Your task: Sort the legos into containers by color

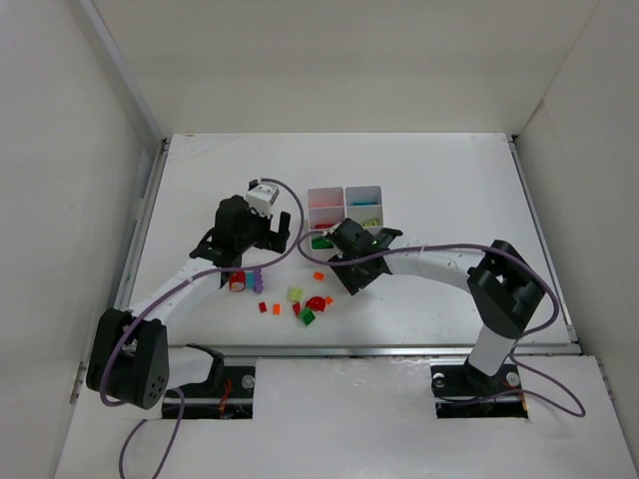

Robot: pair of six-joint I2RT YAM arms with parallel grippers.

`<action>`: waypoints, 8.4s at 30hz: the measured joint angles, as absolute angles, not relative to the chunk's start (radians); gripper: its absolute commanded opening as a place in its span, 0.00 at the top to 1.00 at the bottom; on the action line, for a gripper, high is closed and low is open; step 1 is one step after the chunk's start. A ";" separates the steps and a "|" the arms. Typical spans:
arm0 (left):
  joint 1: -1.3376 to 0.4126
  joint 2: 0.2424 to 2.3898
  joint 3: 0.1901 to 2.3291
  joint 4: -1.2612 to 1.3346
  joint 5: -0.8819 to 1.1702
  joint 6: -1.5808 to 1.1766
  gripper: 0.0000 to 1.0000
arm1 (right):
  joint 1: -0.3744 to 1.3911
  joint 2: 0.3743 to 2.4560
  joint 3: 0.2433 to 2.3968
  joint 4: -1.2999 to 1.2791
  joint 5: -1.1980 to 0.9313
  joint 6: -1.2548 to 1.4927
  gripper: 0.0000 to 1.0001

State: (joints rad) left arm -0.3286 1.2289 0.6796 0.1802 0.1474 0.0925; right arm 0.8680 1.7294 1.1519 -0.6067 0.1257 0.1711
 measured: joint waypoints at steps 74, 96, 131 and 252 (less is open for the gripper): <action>-0.386 1.225 0.661 0.172 0.110 0.121 0.00 | 0.898 1.892 1.309 -0.588 -0.115 -0.194 0.56; -0.385 1.225 0.661 0.178 0.095 0.129 0.00 | 0.898 1.938 1.344 -0.635 -0.165 -0.224 1.00; -0.391 1.225 0.629 0.183 -0.037 0.084 0.00 | 0.657 1.791 1.639 -0.416 0.042 0.067 1.00; -0.094 0.719 0.537 -0.009 -0.096 0.016 0.00 | 0.920 1.950 1.346 -0.406 -0.108 -0.056 1.00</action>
State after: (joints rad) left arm -0.0944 0.7189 0.5373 -0.0086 -0.0959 0.0158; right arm 0.9195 1.9499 1.3460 -0.4061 -0.1078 -0.0563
